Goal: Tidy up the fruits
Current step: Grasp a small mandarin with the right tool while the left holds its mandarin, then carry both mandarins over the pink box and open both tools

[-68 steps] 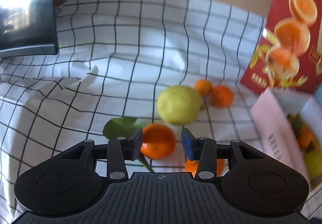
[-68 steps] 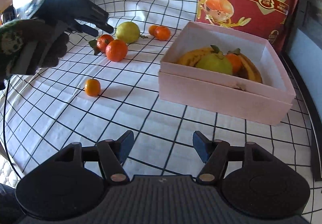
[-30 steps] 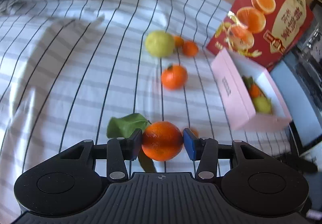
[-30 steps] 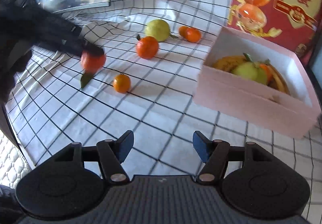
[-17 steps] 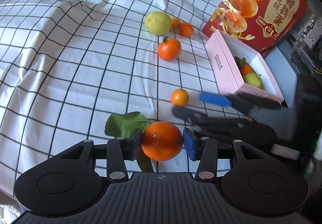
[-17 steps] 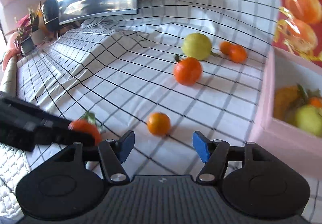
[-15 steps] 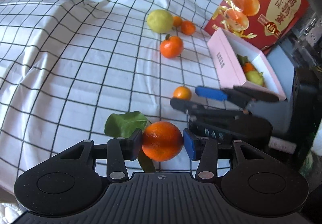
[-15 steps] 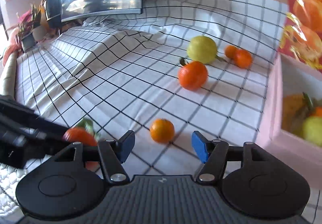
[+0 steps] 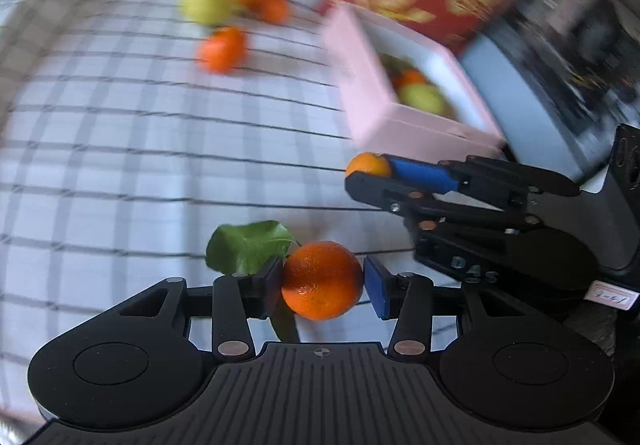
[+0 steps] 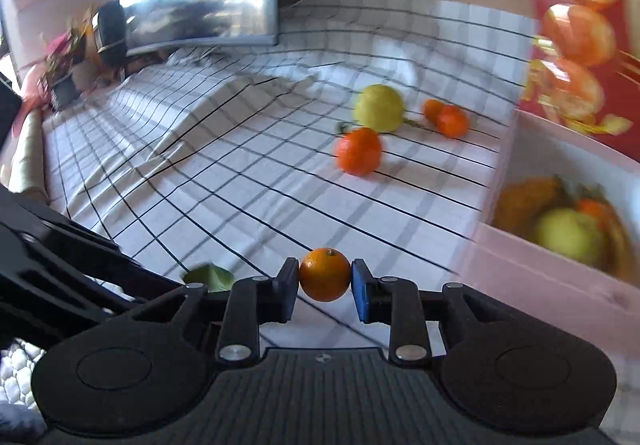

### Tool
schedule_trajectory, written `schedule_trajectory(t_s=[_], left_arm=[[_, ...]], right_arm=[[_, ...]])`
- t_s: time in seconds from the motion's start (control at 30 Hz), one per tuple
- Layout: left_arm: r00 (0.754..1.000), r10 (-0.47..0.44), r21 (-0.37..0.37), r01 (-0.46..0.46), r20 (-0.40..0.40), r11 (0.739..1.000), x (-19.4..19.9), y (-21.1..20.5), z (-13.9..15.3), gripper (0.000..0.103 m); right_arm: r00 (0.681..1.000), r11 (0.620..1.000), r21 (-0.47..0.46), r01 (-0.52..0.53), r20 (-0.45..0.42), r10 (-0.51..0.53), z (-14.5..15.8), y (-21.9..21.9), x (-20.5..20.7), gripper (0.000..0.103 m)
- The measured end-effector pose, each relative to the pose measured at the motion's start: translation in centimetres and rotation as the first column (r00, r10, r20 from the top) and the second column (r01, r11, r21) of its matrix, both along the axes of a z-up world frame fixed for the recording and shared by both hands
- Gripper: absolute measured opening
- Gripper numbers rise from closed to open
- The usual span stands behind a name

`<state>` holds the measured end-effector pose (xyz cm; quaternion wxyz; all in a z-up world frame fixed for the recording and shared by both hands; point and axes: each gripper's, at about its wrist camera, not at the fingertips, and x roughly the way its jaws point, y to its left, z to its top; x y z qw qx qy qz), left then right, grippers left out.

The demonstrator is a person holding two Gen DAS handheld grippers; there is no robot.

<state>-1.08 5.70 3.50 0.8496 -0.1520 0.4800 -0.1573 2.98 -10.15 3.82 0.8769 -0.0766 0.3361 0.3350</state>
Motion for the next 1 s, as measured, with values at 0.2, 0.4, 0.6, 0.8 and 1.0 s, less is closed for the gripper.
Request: schedule_trajectory(t_s=[0.2,0.4,0.6,0.8,1.0], left_arm=[[0.975,-0.126,0.0,0.128,0.184,0.992,3.7,-3.2,5.9,0.05],[0.903,-0.144,0.062,0.13,0.404,0.99,10.8,-5.4,13.0,0.05],[0.933,-0.125,0.111,0.093,0.338,0.989,19.6,-8.1,12.3,0.05],[0.971,-0.141,0.235,0.094,0.194,0.967,25.4,-10.1,6.5,0.05],[0.971,-0.128,0.197,0.088,0.202,0.977,25.3,-8.2,5.9,0.048]], right_arm=[[0.97,0.979,0.052,0.196,0.137,-0.201,5.5,-8.0,-1.7,0.028],[0.894,0.928,0.129,0.349,0.252,-0.371,9.4,-13.3,-2.7,0.028],[0.863,0.892,0.123,0.434,0.225,-0.452,8.6,-15.8,-2.7,0.028],[0.857,0.876,0.114,0.469,0.182,-0.483,7.5,-16.4,-2.8,0.028],[0.852,0.866,0.108,0.488,0.158,-0.5,6.9,-16.5,-2.0,0.028]])
